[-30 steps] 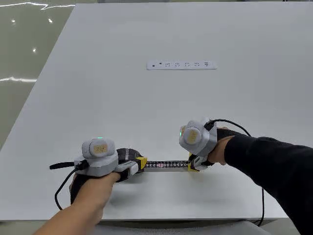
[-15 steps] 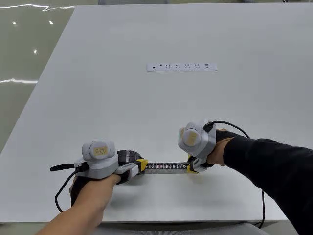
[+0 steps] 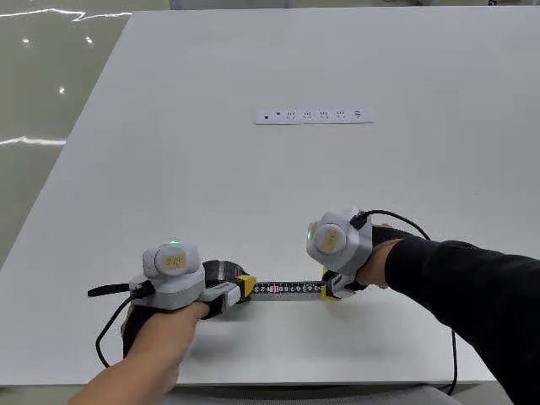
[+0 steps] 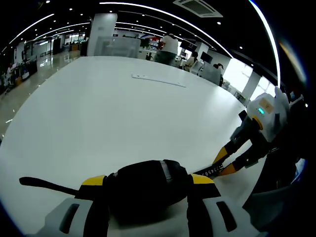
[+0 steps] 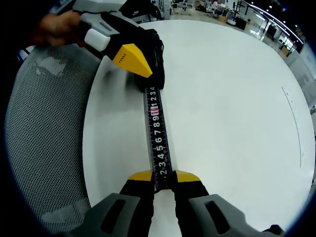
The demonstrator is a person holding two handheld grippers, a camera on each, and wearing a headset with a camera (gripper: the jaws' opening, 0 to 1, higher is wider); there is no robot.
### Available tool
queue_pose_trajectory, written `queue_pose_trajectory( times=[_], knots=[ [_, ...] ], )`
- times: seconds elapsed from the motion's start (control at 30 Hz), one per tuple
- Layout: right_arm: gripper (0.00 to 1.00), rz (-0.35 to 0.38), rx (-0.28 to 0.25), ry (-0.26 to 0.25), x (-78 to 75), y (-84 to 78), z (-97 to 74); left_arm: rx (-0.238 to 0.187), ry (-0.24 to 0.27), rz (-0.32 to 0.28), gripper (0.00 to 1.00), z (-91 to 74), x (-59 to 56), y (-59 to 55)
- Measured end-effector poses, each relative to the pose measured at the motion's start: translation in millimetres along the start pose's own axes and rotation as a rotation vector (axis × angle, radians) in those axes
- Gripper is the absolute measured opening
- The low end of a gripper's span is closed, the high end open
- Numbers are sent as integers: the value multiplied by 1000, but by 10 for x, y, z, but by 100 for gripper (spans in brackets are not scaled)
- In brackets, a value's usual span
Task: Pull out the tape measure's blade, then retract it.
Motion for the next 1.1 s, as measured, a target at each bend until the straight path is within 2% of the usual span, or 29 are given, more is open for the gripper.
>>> queue_pose_trajectory(
  times=[1.1],
  knots=[
    [11, -12, -24, 5, -3, 118, 51, 0, -2, -5, 60, 2, 16, 1]
  ],
)
Point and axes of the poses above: the centre of the closed fingertips' face, and the gripper's own axes: z roughly forward along the fingers, x roughly to its left, y roughly out of its top, the point moved 9 cm from there along -z, roughly backward along the fingers, and after that the axes turned 9 degrees about y, right-handed, at the moved point
